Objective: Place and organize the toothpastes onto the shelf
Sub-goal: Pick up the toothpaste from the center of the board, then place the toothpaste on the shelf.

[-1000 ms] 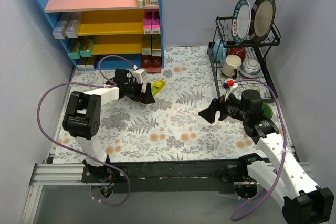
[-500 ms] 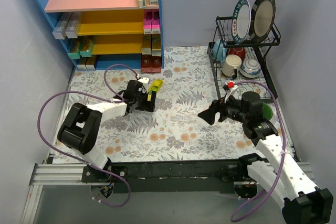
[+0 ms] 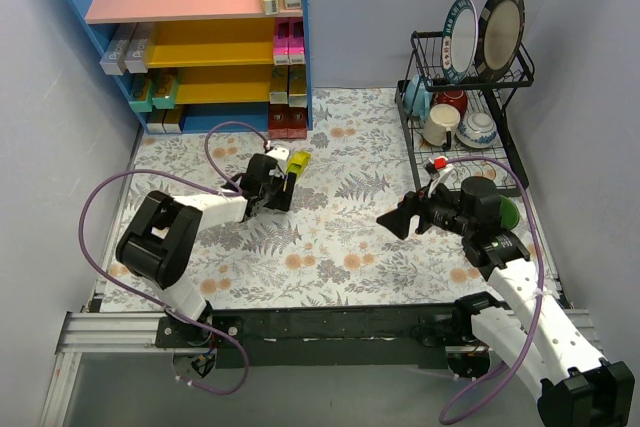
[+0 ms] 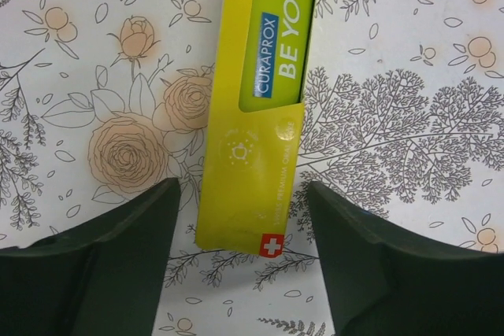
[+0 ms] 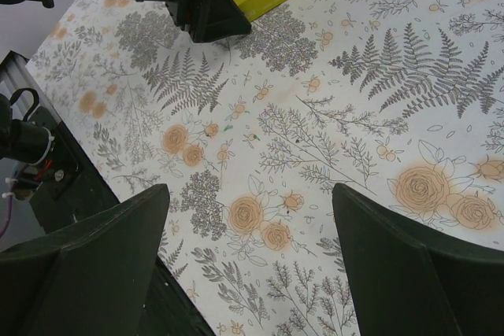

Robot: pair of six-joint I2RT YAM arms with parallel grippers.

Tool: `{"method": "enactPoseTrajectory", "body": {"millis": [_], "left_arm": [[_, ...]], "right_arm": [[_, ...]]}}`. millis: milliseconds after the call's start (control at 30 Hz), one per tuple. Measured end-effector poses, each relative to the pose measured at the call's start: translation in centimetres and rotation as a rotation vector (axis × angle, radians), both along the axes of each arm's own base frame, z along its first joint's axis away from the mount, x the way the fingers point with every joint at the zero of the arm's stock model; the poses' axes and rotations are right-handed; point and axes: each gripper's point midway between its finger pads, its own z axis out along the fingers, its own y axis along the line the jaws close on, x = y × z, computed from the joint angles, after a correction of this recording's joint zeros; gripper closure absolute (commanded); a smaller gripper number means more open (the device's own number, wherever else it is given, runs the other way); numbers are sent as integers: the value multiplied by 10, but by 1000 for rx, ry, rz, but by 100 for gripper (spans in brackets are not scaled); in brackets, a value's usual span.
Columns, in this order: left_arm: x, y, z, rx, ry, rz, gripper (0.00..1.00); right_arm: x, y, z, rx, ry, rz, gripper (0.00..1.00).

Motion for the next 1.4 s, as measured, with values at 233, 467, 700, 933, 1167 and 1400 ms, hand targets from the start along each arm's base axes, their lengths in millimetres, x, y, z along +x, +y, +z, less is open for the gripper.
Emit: {"method": "enactPoseTrajectory", "body": {"millis": [233,467,700,933,1167,1400], "left_arm": [[-4,-15,-2,11,-14,-26,52],[-6,-19,-1,-19,-3,16,64],[-23,-13,6,-45,57,92,71],[-38,5,68,-83,19,185,73],[-26,9,193,-195,-167,239,73],[-5,19,332,-268,-393,271,72]], "right_arm": [[0,0,-1,1,1,0,8],[0,0,-1,1,-1,-1,8],[0,0,0,2,-6,-1,8],[-1,-1,0,0,-3,-4,8],[-4,-2,-3,-7,19,-4,9],[-4,-2,2,-5,14,-3,9]]}}
